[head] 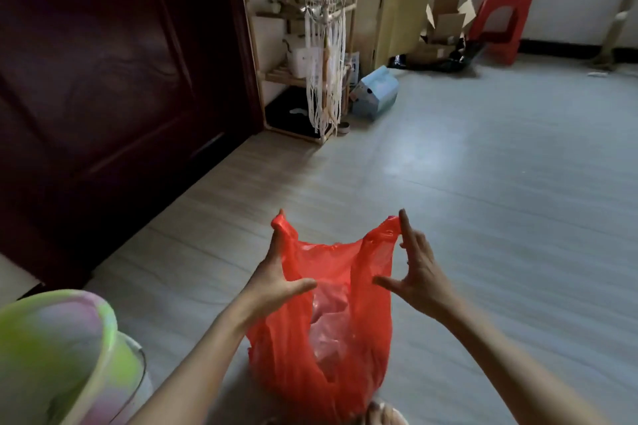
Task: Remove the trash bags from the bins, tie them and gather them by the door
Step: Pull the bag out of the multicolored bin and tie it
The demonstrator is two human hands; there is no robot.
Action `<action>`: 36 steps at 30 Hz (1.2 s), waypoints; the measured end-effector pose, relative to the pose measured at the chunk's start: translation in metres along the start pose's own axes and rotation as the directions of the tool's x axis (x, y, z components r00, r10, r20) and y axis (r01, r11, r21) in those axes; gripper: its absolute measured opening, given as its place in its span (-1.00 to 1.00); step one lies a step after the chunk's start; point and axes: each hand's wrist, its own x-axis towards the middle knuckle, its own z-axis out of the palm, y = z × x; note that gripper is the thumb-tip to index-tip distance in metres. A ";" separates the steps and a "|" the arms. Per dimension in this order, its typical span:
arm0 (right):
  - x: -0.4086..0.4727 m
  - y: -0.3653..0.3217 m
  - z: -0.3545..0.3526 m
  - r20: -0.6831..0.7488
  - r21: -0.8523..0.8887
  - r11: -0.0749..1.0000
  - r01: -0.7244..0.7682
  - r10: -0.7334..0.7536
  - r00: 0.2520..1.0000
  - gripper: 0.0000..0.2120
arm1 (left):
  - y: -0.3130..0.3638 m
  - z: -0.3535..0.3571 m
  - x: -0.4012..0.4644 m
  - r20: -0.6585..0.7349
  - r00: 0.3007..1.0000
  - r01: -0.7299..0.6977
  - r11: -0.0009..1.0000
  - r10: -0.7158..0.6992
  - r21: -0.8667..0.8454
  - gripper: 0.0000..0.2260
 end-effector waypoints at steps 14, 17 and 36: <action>-0.061 0.033 0.075 0.301 -0.209 0.960 0.188 -0.120 0.946 -0.13 | -0.055 0.033 -0.047 0.275 0.955 -0.013 0.913 -0.109 0.409 -0.19; -0.055 0.028 0.090 0.390 -0.285 0.941 0.182 -0.059 0.919 -0.14 | -0.061 0.027 -0.045 0.050 0.997 0.042 0.930 -0.065 0.365 -0.53; 0.122 0.037 0.099 -0.019 0.555 0.669 -0.495 0.606 0.796 -0.67 | -0.056 0.011 0.100 -0.409 0.781 0.491 0.869 -0.472 -0.064 -0.60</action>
